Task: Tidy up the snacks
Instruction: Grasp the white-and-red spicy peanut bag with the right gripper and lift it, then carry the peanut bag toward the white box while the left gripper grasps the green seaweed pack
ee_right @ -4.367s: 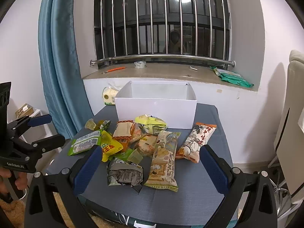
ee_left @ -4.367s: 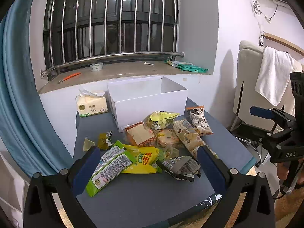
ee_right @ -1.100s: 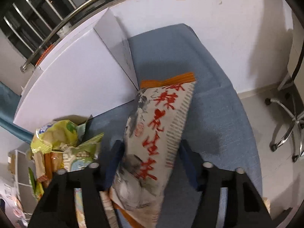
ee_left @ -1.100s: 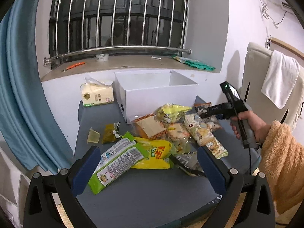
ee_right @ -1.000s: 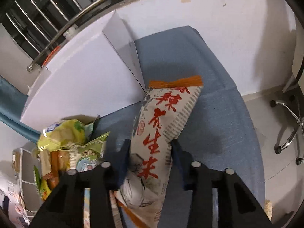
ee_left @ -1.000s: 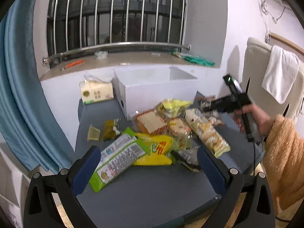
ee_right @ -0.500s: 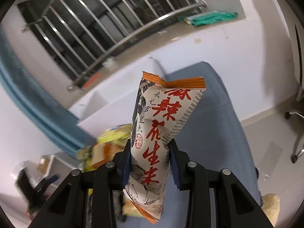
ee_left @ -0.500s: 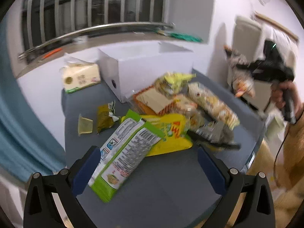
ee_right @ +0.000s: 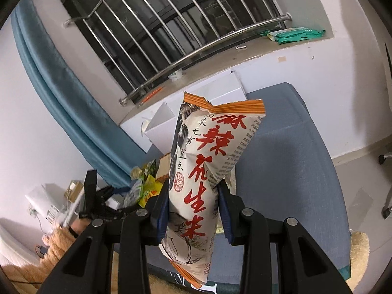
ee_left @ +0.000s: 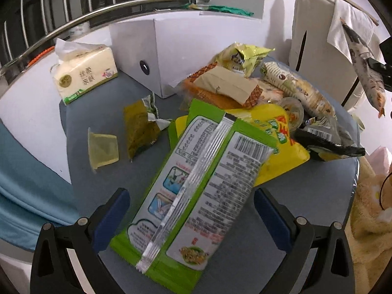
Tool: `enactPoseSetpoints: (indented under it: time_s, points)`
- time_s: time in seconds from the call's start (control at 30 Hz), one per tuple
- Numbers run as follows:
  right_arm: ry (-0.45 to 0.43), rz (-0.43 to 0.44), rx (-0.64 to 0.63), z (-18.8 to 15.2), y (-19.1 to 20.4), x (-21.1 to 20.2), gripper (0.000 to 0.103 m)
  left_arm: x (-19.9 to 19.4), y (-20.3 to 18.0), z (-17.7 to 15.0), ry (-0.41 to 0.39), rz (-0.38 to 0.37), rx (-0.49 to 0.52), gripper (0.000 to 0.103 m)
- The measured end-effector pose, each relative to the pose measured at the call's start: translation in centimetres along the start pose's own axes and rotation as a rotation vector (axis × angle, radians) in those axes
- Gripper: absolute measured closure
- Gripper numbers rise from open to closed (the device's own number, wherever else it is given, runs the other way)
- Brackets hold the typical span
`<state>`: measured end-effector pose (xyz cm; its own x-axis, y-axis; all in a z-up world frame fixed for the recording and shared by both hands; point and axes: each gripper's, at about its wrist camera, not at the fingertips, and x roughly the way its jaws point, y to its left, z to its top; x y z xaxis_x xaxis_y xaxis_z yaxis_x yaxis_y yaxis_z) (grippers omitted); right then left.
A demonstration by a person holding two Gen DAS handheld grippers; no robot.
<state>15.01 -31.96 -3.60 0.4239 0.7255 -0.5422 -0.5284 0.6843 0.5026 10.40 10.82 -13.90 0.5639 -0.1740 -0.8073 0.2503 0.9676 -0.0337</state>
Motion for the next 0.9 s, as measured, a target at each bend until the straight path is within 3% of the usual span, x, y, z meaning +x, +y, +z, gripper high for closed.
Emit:
enactPoseSetpoints:
  time_s: [0.03,0.1,0.13,0.23,0.27,0.3,0.37,0.5,0.6,0.7,0.9]
  points:
    - [0.006,0.005,-0.004,0.0,0.2,0.2,0.064,0.6,0.1,0.2,0.014,-0.013,-0.004,0.007]
    - [0.014,0.001,-0.014,-0.1,0.5,0.5,0.064,1.0,0.2,0.2,0.023,0.010,-0.011,0.029]
    - [0.018,-0.004,-0.023,-0.2,0.7,0.6,0.064,0.9,0.1,0.1,0.014,0.022,-0.012,0.035]
    - [0.025,-0.015,-0.050,-0.5,1.4,0.8,0.064,-0.2,0.3,-0.3,-0.021,-0.013,-0.060,0.042]
    - [0.026,-0.011,-0.053,-0.5,1.6,0.9,0.064,-0.8,0.1,-0.5,-0.041,-0.015,-0.063,0.056]
    - [0.029,-0.004,-0.056,-0.6,1.7,0.9,0.064,-1.4,0.0,-0.7,-0.055,-0.005,-0.066,0.086]
    - [0.028,-0.001,-0.063,-0.6,1.8,1.0,0.064,-2.3,0.2,-0.9,-0.070,0.017,-0.115,0.087]
    - [0.027,0.001,-0.083,-0.8,2.6,1.4,0.064,-4.1,-0.7,-1.1,-0.111,-0.040,-0.136,0.088]
    - [0.035,0.006,-0.097,-0.9,3.1,1.7,0.064,-5.7,-1.4,-0.5,-0.162,-0.074,-0.210,0.088]
    - [0.035,0.013,-0.106,-0.9,3.5,1.8,0.064,-7.1,-2.2,0.3,-0.194,-0.057,-0.239,0.088]
    - [0.023,-0.002,-0.124,0.2,4.3,2.6,0.064,-9.5,-4.1,4.7,-0.265,-0.046,-0.273,0.088]
